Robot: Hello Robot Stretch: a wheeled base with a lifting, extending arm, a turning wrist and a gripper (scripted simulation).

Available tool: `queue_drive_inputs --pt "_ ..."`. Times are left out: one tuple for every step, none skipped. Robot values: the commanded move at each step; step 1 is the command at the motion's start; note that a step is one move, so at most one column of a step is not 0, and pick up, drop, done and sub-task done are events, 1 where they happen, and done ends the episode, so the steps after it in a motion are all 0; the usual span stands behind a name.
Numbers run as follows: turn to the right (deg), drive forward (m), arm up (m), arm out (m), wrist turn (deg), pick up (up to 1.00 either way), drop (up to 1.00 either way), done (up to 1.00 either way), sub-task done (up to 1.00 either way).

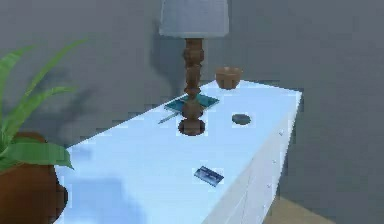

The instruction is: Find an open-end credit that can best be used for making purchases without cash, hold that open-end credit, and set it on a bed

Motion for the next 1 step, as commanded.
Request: queue_drive_inputs --pt "-45.0 0.00 0.00 0.00 0.0 0.00 0.00 0.00 0.00"
